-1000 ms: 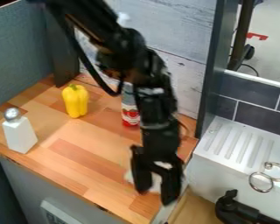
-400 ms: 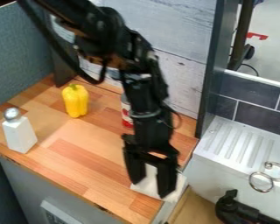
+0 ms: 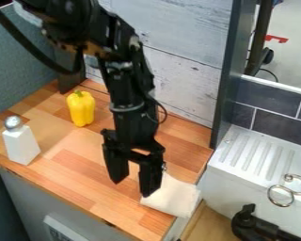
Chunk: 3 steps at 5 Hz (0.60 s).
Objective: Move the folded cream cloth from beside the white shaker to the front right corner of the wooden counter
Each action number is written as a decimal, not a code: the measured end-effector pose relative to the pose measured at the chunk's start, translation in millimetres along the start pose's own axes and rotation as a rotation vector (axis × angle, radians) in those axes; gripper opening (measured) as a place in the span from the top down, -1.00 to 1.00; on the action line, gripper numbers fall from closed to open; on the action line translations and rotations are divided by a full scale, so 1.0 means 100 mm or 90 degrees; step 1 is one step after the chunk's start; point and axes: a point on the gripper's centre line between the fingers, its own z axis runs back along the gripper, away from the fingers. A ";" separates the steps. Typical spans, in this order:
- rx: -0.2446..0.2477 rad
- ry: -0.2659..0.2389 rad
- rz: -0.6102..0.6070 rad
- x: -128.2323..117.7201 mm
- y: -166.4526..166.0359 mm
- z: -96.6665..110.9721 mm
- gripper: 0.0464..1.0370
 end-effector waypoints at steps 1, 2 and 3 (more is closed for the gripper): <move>0.065 -0.002 0.018 -0.11 0.02 0.31 -0.93; 0.158 0.020 0.054 -0.34 0.04 0.67 -0.93; 0.166 0.012 0.061 -0.35 0.05 0.73 -0.93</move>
